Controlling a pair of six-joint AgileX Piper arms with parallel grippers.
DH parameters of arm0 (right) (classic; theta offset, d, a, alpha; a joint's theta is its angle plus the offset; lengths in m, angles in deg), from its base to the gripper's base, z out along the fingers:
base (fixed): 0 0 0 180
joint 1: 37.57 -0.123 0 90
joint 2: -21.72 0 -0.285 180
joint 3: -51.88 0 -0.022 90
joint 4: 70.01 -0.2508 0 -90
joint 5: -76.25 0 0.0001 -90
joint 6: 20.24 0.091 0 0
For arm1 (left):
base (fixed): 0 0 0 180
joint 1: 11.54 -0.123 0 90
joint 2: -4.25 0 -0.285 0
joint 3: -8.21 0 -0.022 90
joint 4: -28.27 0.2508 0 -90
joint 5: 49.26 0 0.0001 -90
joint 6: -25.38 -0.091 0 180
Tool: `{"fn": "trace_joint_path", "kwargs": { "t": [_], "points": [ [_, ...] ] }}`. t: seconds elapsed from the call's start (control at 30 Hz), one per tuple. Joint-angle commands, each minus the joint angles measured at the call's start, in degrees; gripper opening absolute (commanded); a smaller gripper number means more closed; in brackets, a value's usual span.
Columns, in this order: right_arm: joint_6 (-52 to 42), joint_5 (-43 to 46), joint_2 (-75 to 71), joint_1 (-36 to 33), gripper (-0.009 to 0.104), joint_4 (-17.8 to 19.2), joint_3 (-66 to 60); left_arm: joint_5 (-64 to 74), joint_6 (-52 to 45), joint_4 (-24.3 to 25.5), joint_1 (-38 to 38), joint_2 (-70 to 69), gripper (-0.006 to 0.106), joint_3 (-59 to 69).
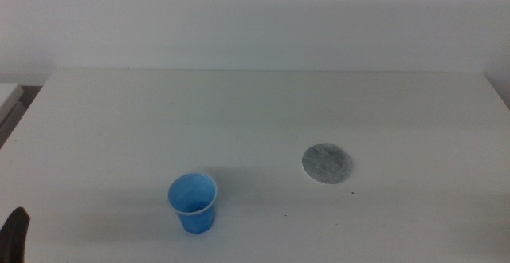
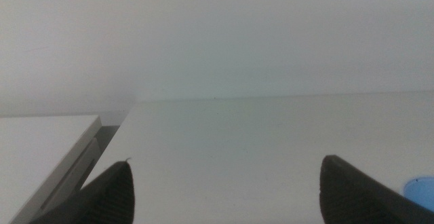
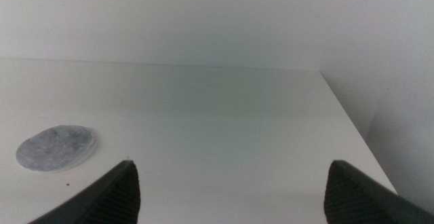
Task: Place an empty cup on a cup mat.
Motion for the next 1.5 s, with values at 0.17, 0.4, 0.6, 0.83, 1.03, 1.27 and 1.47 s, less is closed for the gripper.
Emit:
{"fn": "trace_joint_path", "kwargs": {
  "t": [0.17, 0.4, 0.6, 0.83, 1.03, 1.27, 1.47],
  "points": [
    [-0.23, 0.28, -0.28, -0.07, 0.093, 0.34, -0.19, 13.07, 0.22, -0.46, 0.35, 11.29, 0.094, -13.70],
    [-0.23, 0.28, -0.28, -0.07, 0.093, 0.34, -0.19, 43.19, 0.64, -6.55, 0.35, 38.14, 0.094, -43.40],
    [-0.23, 0.28, -0.28, -0.07, 0.093, 0.34, -0.19, 53.81, -1.70, -13.01, 2.60, 58.23, 0.094, -56.32],
    [-0.23, 0.28, -0.28, -0.07, 0.093, 0.34, -0.19, 50.34, 2.41, -9.03, 15.54, 75.49, 0.094, -62.41],
    [-0.23, 0.28, -0.28, -0.07, 0.093, 0.34, -0.19, 46.90, 3.64, -8.60, 20.43, 84.74, 0.094, -64.22],
    [-0.23, 0.28, -0.28, -0.07, 0.093, 0.34, -0.19, 45.15, 3.42, -8.60, 20.89, 94.18, 0.094, -64.11],
    [-0.23, 0.28, -0.28, -0.07, 0.093, 0.34, -0.19, 44.89, 3.04, -9.11, 20.89, 100.26, 0.086, -64.11]
  ]
}}
